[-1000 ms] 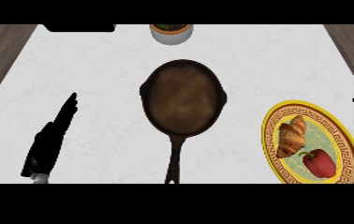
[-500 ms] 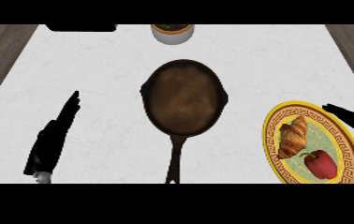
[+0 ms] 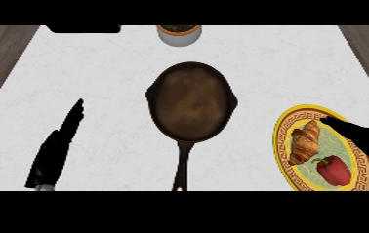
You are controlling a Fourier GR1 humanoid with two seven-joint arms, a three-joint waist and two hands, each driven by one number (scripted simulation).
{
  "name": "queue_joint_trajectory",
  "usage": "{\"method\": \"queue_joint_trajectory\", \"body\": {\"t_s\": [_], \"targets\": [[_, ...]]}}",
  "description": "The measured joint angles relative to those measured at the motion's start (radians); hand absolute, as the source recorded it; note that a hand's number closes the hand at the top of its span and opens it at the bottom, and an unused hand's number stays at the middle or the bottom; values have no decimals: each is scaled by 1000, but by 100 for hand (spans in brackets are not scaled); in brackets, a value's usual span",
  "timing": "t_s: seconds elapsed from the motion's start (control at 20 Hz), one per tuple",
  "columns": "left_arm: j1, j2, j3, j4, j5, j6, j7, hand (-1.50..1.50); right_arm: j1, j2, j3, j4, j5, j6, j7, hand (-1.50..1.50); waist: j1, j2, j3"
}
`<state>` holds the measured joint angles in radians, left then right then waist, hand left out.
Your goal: Pick the bell pepper from the plate and place it in the pan
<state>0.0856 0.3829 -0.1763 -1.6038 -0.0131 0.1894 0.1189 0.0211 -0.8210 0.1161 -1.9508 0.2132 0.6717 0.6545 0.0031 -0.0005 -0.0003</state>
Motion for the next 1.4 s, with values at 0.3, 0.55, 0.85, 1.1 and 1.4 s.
{"method": "queue_joint_trajectory", "body": {"t_s": [0.3, 0.55, 0.85, 1.1, 1.4], "targets": [[-4, -26, 21, -16, -23, -22, 31, 0, -3, 66, 19, 19, 96, 41, 23, -150, -2, 0, 0], [-18, -44, 51, 24, -34, -46, 3, 0, 5, 112, 45, 54, 197, 51, 14, -150, -2, 0, 0], [-9, -64, 68, -14, -63, -68, 43, 0, 14, 150, 29, 116, 282, 76, -36, -150, -2, 0, 0], [5, -83, 91, -17, -80, -92, 22, 0, 25, 187, 28, 164, 373, 66, -86, -150, -2, 0, 1], [-2, -99, 123, -8, -97, -124, 15, 0, 22, 222, 10, 213, 446, 69, -145, -150, -3, 0, 1]]}}
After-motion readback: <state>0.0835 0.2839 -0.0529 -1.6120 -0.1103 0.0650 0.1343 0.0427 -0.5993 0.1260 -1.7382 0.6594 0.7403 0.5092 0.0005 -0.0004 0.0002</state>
